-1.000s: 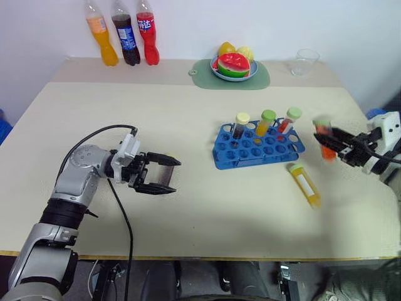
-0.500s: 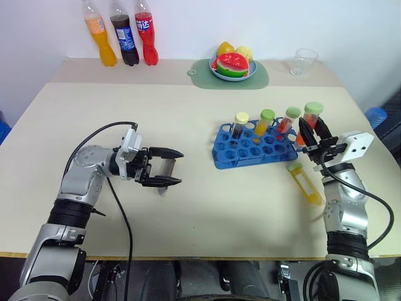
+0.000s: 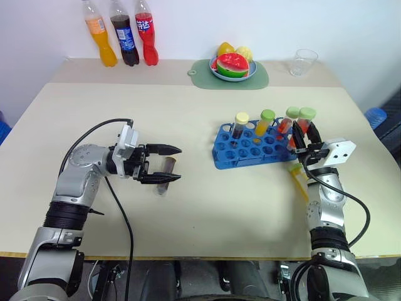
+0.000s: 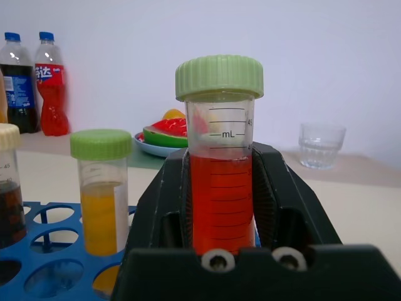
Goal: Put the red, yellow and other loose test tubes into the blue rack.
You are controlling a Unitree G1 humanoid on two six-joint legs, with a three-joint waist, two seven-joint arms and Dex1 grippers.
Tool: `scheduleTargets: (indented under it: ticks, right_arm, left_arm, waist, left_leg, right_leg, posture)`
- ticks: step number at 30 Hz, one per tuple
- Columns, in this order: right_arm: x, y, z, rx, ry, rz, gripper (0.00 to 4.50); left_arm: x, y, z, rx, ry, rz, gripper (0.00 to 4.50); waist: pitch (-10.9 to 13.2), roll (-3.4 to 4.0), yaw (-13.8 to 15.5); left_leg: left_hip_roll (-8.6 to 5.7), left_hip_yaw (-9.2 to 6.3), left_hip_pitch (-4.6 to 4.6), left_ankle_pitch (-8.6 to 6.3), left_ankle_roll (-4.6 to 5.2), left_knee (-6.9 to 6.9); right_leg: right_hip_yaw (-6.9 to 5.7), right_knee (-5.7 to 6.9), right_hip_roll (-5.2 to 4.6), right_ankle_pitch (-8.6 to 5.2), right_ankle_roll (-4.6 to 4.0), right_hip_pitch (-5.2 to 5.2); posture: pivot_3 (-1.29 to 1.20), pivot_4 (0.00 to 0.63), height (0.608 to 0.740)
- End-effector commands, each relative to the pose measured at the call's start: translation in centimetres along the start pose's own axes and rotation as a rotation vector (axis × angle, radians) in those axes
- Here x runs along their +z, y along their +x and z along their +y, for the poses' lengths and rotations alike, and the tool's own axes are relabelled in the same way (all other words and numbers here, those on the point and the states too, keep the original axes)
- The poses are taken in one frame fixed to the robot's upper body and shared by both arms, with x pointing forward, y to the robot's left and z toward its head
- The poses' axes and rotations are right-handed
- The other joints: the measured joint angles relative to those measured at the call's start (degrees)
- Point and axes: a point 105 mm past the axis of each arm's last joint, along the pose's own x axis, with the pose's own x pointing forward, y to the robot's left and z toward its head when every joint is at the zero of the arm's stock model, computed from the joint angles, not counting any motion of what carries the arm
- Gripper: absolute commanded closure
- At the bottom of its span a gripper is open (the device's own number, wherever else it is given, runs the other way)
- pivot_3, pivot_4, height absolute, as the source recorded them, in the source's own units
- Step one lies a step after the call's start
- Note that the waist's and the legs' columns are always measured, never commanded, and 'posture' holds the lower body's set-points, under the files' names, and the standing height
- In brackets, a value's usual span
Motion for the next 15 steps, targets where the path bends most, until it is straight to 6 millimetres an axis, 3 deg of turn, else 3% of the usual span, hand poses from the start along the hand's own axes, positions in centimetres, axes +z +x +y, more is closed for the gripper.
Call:
scheduleTargets:
  ticks: [1, 6, 10, 13, 15]
  right_arm:
    - [-0.2, 0.0, 0.4, -0.008, 0.041, -0.018, 3.69]
    - [-0.7, 0.3, 1.3, 0.009, 0.105, -0.019, 3.69]
    - [-0.6, 0.3, 1.3, 0.021, 0.081, -0.017, 1.85]
    - [0.1, 0.2, 1.0, 0.032, -0.038, 0.012, 0.36]
    - [1.1, 0.0, 0.9, 0.054, -0.087, 0.011, 0.36]
  left_arm:
    - [0.9, -0.1, 0.0, 0.005, 0.036, -0.007, 0.83]
    - [1.0, 0.1, 0.0, 0.005, 0.035, -0.011, 0.83]
    - [1.0, 0.1, -0.1, 0.002, 0.032, -0.013, 0.83]
    - [0.9, 0.2, -0.1, 0.004, 0.030, -0.015, 0.83]
    - [0.9, 0.3, -0.1, 0.004, 0.029, -0.017, 0.83]
  waist:
    - [0.0, 0.00, 0.0]
    - [0.0, 0.00, -0.2]
    - [0.0, 0.01, -0.5]
    - [0.0, 0.03, -0.8]
    - [0.0, 0.05, -0.6]
  left_leg:
    - [0.00, 0.00, 0.00, 0.00, 0.00, 0.00]
    - [0.02, 0.00, 0.01, 0.00, -0.01, -0.01]
    - [0.06, 0.00, 0.03, 0.01, -0.01, -0.02]
    - [0.06, 0.01, 0.02, 0.01, -0.01, -0.02]
    - [0.05, 0.01, 0.00, 0.01, -0.02, -0.02]
  right_leg:
    - [0.00, 0.00, 0.00, 0.00, 0.00, 0.00]
    - [0.00, 0.01, 0.02, 0.00, 0.00, 0.00]
    - [0.00, 0.02, 0.06, 0.00, 0.00, -0.01]
    - [0.00, 0.03, 0.05, 0.00, 0.00, -0.01]
    - [0.00, 0.02, 0.02, 0.00, 0.00, -0.02]
  posture:
    - [0.00, 0.150, 0.740]
    - [0.00, 0.150, 0.740]
    - [0.00, 0.150, 0.740]
    - [0.00, 0.150, 0.740]
    - [0.00, 0.150, 0.740]
